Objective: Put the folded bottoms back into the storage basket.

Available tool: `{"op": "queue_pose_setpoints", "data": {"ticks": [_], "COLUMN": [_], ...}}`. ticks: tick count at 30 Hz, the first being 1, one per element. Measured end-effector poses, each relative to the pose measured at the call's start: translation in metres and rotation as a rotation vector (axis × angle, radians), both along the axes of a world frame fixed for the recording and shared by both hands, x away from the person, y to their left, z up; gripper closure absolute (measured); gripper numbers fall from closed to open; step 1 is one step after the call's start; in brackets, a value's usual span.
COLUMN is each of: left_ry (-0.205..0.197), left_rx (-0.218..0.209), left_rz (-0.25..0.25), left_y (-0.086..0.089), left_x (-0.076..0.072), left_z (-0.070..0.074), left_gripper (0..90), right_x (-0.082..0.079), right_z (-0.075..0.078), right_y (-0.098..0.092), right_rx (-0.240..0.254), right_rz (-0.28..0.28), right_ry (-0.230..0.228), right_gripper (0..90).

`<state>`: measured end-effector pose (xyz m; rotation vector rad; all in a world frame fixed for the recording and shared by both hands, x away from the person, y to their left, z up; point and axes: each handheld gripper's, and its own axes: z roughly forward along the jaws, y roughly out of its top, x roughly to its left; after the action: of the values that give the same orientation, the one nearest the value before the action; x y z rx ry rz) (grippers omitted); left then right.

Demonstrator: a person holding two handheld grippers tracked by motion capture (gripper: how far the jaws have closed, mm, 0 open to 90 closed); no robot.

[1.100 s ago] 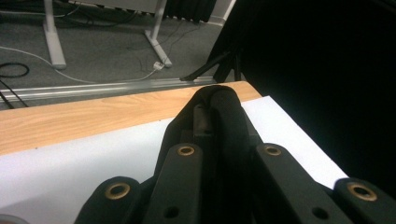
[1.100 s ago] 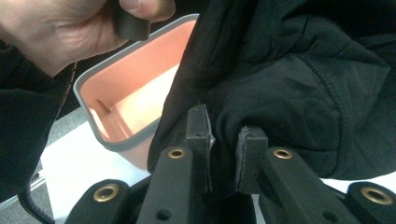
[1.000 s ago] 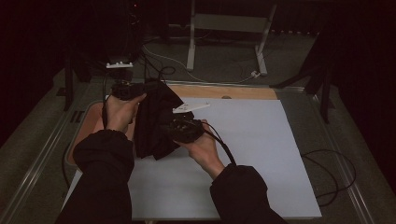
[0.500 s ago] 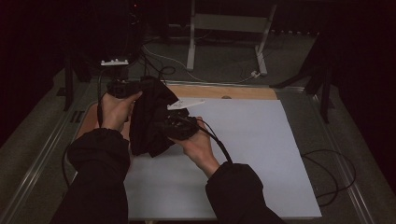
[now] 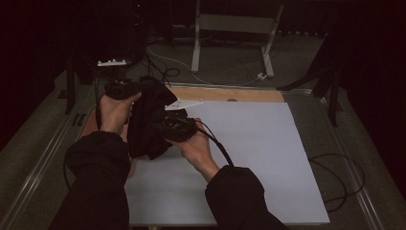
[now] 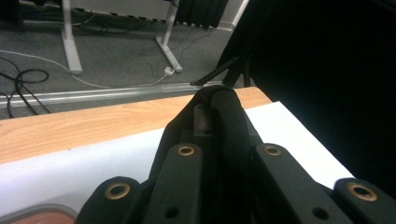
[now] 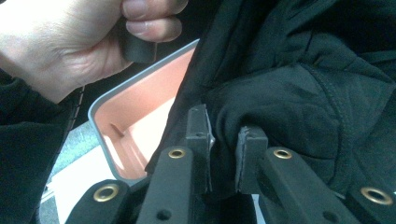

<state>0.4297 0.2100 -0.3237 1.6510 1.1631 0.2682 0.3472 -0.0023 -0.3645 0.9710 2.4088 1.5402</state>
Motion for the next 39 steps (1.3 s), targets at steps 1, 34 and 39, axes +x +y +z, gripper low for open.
{"op": "queue_pose_setpoints", "data": {"ticks": [1,34,39], "left_ry": [-0.001,-0.048,-0.047], "left_rx": [0.001,0.016,0.027], "left_rz": [0.002,0.085,0.094], "left_y": [0.001,0.036,0.039], "left_x": [0.000,-0.011,-0.011], "left_z": [0.000,0.030,0.032], "left_gripper": [85.5,85.5,85.5], "right_x": [0.000,-0.003,-0.003], "right_z": [0.000,0.013,0.012], "right_y": [0.000,0.046,0.053], "right_rx": [-0.004,0.039,0.031], "right_rz": [0.001,0.045,0.047], "right_ry": [-0.005,-0.004,-0.006], "right_gripper": [79.3,79.4,79.3]}}
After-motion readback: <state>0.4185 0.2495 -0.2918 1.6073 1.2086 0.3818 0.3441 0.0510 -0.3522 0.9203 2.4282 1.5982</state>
